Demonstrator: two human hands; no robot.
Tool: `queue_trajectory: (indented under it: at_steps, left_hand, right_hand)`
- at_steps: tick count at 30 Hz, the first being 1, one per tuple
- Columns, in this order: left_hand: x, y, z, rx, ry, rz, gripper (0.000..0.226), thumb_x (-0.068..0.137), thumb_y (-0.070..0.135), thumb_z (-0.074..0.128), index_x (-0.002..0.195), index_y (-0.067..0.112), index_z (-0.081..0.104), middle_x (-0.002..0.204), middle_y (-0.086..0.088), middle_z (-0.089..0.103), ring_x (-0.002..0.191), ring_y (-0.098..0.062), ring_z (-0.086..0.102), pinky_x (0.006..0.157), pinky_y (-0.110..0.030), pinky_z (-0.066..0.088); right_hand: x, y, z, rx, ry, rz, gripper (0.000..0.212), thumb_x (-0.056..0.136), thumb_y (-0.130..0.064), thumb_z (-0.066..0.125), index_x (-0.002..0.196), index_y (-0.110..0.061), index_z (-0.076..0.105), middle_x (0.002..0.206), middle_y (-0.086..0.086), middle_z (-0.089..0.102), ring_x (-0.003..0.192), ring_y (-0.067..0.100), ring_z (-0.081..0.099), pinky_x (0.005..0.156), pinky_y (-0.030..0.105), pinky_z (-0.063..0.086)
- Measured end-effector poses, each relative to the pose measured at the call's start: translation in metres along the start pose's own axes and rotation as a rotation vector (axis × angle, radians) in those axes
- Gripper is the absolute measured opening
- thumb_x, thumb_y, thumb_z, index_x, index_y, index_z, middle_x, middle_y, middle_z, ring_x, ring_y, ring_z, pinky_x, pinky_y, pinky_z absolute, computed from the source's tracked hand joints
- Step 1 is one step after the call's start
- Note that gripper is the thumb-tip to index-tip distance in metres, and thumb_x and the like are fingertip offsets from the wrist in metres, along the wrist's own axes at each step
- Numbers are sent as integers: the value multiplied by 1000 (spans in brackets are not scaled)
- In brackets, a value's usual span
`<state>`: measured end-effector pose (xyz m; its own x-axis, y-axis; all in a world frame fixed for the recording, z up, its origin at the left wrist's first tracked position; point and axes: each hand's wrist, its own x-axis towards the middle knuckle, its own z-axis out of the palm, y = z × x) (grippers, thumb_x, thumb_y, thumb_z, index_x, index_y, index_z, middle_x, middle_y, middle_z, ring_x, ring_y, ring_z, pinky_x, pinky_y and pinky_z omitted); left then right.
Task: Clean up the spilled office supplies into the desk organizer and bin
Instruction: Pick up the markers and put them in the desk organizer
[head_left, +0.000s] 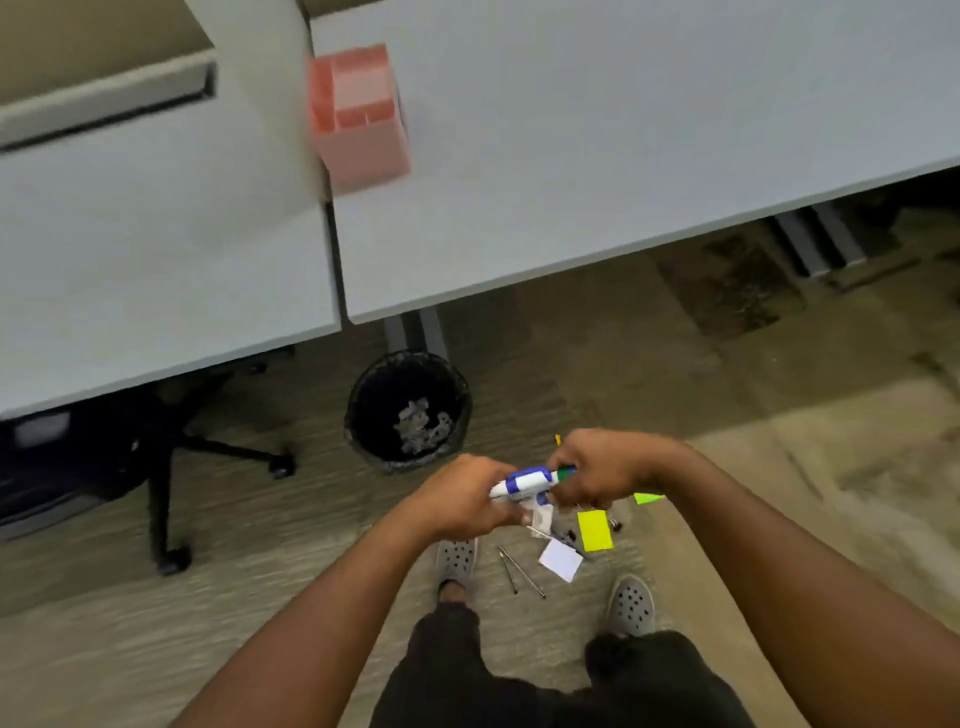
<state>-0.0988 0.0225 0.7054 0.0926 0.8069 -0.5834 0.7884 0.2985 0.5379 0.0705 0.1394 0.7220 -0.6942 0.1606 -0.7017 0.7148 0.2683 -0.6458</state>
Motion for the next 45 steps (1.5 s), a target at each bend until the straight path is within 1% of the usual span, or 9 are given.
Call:
queue_trajectory:
  at_steps: [4,7,10,13,18,28,32,38,45]
  left_hand:
    - [-37,6,-10,-315,88,-136,16,77,35,79,74,31,64,69,3,68,61,-10,60,61,-35,52]
    - [-64,5,-11,-604,218,-135,19,85,23,74,67,28,70,56,10,65,51,2,52,50,-16,42]
    - [-79,5,-19,-800,289,-144,17,91,18,67,97,2,69,81,-18,73,61,-6,63,54,-16,44]
    - [-83,-9,-40,-937,331,-125,21,96,12,59,112,0,64,88,-20,72,69,-10,71,55,-18,52]
    - [-90,-64,-91,-826,334,-67,14,97,18,57,105,12,67,84,-5,75,75,-14,74,73,-28,60]
    - [-121,-137,-178,-622,229,54,16,97,35,55,95,24,67,78,4,77,74,-6,73,72,-24,51]
    - [-114,-142,-201,-641,269,69,18,97,36,54,96,24,67,83,1,77,80,-10,73,76,-28,53]
    - [-88,-142,-247,-682,391,-66,23,97,39,53,113,24,59,90,5,75,58,-8,58,43,-17,41]
    - [-23,-135,-308,-735,448,-111,26,92,34,62,106,12,64,83,-5,62,67,-15,54,51,-22,42]
  right_hand:
    - [-6,-25,-5,260,130,-125,10,78,-11,74,85,-15,67,66,2,68,53,10,59,52,21,48]
    - [-4,-42,-2,615,205,-217,17,81,-14,75,94,-10,65,80,6,71,66,12,62,59,24,51]
    - [4,-64,7,834,270,-241,30,84,-10,71,111,-7,57,88,9,71,71,12,65,63,25,52]
    - [22,-94,18,885,342,-224,25,88,-6,65,112,-6,57,87,9,73,74,14,66,64,25,52]
    - [63,-152,29,876,479,-188,14,91,-10,62,105,-7,61,93,12,72,76,15,65,67,26,54]
    - [104,-249,35,990,617,-202,18,91,-20,63,107,-11,62,93,7,75,82,16,70,68,24,55]
    - [111,-269,17,981,705,-214,16,91,-15,63,105,-9,62,96,13,74,81,21,69,79,36,57]
    - [125,-279,-39,788,951,-136,12,92,-12,59,104,-11,60,101,9,68,89,22,69,72,32,58]
    - [162,-267,-140,599,1064,-137,24,90,-19,61,110,-24,51,99,-6,60,85,15,65,63,20,52]
